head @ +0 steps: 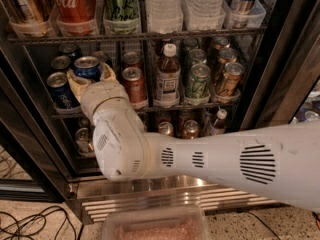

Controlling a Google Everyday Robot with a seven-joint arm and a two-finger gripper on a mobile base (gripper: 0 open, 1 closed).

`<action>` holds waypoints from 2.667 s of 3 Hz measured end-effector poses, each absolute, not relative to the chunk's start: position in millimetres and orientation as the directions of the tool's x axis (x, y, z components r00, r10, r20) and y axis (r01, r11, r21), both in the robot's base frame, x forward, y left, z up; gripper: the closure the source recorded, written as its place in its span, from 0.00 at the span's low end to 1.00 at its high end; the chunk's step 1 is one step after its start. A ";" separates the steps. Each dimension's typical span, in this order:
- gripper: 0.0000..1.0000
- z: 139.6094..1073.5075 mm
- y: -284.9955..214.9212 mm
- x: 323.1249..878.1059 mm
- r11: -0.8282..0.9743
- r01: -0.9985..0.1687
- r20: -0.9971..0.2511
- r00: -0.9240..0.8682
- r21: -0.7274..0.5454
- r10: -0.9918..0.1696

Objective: Pick pepsi can from middle shelf of fridge

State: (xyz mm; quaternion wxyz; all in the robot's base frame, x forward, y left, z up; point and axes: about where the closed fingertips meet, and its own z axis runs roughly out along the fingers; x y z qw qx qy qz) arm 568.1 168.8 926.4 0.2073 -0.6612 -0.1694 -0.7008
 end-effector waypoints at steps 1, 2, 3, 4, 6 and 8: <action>1.00 926.9 163.1 559.5 -0.827 0.561 0.996 -0.038 -0.048 -0.084; 1.00 932.4 160.6 546.9 -0.780 0.621 0.992 -0.034 -0.076 -0.124; 1.00 933.2 150.8 534.4 -0.740 0.662 0.985 -0.015 -0.119 -0.172; 1.00 930.1 124.7 533.2 -0.727 0.647 0.967 0.064 -0.229 -0.248; 1.00 926.4 78.2 541.5 -0.697 0.546 0.881 0.208 -0.465 -0.425; 1.00 924.9 76.1 541.2 -0.693 0.551 0.882 0.218 -0.465 -0.418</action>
Offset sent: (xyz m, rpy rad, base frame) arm -0.0395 -0.0089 0.0109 0.1054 -0.0102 0.2412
